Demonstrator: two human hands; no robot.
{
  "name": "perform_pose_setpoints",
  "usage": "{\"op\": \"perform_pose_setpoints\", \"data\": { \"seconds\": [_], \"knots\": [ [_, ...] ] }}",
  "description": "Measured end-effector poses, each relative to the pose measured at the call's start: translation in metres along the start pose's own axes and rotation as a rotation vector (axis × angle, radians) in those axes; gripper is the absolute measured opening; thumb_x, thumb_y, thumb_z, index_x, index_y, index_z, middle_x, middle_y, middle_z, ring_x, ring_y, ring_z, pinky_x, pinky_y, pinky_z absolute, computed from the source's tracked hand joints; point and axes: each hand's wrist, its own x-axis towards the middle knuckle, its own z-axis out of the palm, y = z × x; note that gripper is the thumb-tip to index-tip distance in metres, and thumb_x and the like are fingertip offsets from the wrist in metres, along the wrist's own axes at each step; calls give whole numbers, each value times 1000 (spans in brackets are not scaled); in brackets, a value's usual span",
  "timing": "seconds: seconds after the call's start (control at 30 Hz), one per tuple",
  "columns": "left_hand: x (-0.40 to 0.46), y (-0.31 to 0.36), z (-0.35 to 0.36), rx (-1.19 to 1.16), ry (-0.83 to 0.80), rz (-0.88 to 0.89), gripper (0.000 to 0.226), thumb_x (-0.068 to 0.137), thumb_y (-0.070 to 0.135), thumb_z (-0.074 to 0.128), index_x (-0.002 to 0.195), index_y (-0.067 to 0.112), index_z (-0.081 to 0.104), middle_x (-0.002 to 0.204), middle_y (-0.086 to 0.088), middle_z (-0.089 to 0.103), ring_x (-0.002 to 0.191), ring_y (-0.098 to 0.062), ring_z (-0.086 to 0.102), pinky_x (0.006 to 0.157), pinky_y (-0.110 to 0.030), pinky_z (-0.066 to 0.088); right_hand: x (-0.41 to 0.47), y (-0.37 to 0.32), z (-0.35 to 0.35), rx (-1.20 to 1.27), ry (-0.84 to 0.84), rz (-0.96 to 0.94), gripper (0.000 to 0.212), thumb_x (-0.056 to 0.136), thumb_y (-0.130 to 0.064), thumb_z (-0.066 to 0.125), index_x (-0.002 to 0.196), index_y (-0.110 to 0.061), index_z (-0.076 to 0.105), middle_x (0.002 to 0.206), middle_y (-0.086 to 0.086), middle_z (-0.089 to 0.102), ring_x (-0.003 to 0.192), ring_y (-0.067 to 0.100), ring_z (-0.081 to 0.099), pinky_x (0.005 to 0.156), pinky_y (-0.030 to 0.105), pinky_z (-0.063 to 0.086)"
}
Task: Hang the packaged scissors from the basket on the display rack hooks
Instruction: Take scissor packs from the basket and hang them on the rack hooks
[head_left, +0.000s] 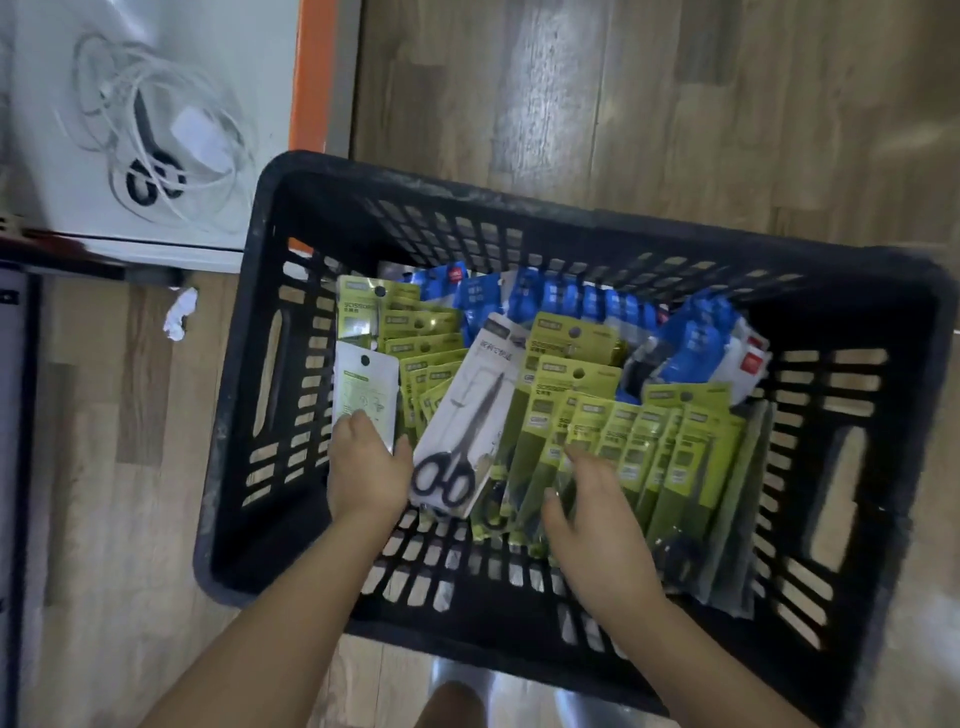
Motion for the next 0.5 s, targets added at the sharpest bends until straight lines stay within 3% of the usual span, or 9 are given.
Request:
{"op": "perform_pose_setpoints", "data": {
  "seconds": [0.2, 0.33, 0.4, 0.5],
  "knots": [
    [35, -30, 20, -74, -60, -53, 73, 81, 25, 68, 139, 2, 30, 145, -15, 28, 128, -34, 36, 101, -47, 39, 57, -30, 20, -268, -1, -278, 58, 97, -28, 47, 147, -14, 22, 151, 3, 25, 137, 18, 28, 108, 28, 31],
    [39, -35, 27, -49, 23, -23, 68, 83, 25, 68, 136, 2, 33, 141, -13, 31, 126, -32, 37, 98, -44, 41, 97, -49, 24, -487, 132, -392, 75, 75, -31, 77, 134, 1, 44, 134, 24, 48, 121, 40, 50, 98, 46, 44],
    [38, -36, 30, -90, 36, -10, 70, 84, 22, 67, 139, 1, 29, 143, -15, 30, 128, -33, 35, 101, -45, 40, 113, -59, 21, -554, 129, -384, 85, 73, -38, 76, 138, 0, 37, 138, 26, 42, 127, 41, 43, 105, 48, 36],
    [34, -38, 31, -219, 1, -1, 64, 91, 14, 56, 144, -1, 24, 150, -16, 26, 135, -29, 32, 110, -40, 32, 133, -69, 11, -535, 10, -251, 87, 84, -43, 64, 146, -7, 15, 148, 16, 28, 135, 31, 29, 112, 37, 23]
  ]
}}
